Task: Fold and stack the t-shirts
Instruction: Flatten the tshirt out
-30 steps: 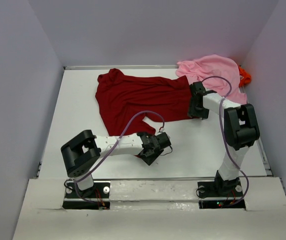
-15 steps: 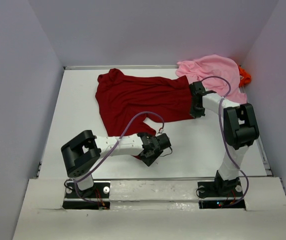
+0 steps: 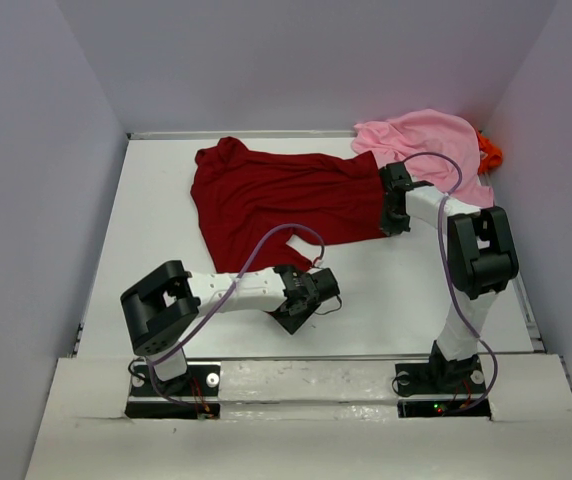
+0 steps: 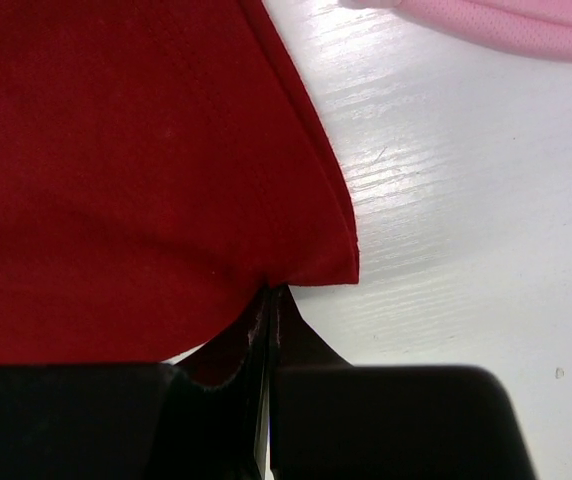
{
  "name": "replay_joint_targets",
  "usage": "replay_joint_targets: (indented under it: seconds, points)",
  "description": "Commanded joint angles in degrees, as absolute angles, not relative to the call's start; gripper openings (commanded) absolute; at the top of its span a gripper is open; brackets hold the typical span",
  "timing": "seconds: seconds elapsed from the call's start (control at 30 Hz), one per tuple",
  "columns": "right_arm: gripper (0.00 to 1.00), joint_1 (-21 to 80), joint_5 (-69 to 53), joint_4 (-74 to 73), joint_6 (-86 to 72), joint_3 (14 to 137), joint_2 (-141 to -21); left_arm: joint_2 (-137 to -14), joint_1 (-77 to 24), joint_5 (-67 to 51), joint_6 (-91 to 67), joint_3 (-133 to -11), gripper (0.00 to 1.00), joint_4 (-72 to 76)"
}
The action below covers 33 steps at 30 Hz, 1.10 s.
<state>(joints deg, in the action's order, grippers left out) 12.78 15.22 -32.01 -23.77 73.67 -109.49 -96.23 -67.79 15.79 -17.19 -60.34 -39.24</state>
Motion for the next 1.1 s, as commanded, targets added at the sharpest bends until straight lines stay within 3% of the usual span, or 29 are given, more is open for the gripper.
replay_joint_targets:
  seconds: [0.0,0.4,0.6,0.93,0.97,1.07]
  points:
    - [0.00,12.7,12.9,-29.8,-24.0,73.6,-109.0,-93.9,-68.1,17.1,-18.1,-61.0,0.68,-43.2]
    - [0.00,12.7,11.6,-29.3,-23.6,73.4,-105.6,-102.6,-67.7,16.8,-17.1,-60.6,0.69,-37.4]
    - [0.00,12.7,10.8,-28.7,-23.6,73.3,-104.6,-103.3,-66.5,18.5,-16.9,-60.3,0.63,-35.2]
    - [0.00,12.7,9.8,-28.4,-23.4,73.3,-103.4,-104.8,-65.1,15.9,-15.3,-58.9,0.34,-30.0]
    - [0.00,12.7,9.9,-28.3,-23.4,73.3,-103.3,-105.5,-65.1,15.0,-14.9,-58.8,0.29,-29.4]
    - [0.00,12.7,9.7,-28.3,-23.3,73.2,-103.2,-106.2,-65.1,15.4,-14.9,-59.4,0.00,-29.8]
